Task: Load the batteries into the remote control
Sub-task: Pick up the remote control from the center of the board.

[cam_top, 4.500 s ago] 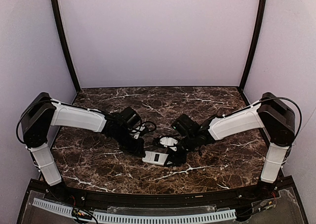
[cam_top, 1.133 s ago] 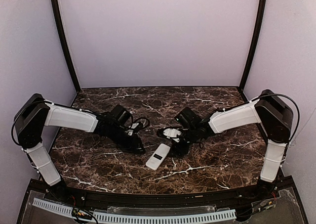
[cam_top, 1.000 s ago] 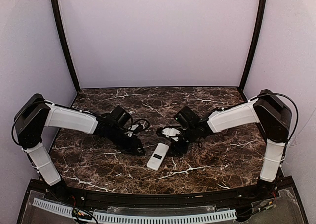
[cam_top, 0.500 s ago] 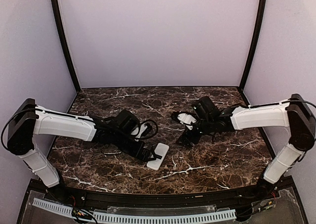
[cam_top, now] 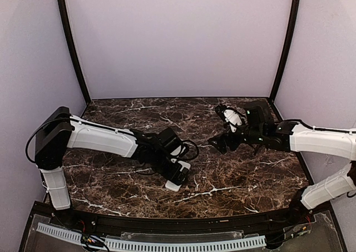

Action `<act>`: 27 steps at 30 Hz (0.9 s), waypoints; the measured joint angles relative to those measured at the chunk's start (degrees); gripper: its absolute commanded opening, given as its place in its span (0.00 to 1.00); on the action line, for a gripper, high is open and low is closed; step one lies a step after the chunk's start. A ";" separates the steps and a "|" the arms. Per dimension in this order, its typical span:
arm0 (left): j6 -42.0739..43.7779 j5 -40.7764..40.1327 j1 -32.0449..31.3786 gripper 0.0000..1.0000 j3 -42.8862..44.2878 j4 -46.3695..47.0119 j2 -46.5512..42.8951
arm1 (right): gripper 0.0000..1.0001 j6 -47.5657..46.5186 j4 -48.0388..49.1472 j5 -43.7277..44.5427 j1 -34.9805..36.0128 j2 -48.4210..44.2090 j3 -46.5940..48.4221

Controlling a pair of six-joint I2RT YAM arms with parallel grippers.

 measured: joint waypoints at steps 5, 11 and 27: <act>0.09 -2.69 -0.33 0.83 5.05 -3.72 3.93 | 0.99 2.16 1.03 -1.25 -1.46 -1.99 -1.31; 0.00 -5.35 -0.59 0.72 10.62 -7.76 7.67 | 0.99 4.44 1.42 -2.99 -3.28 -2.71 -2.16; 0.59 -3.78 -0.11 0.33 13.42 -9.38 9.11 | 0.98 7.61 1.88 -12.46 -10.75 -1.88 -3.08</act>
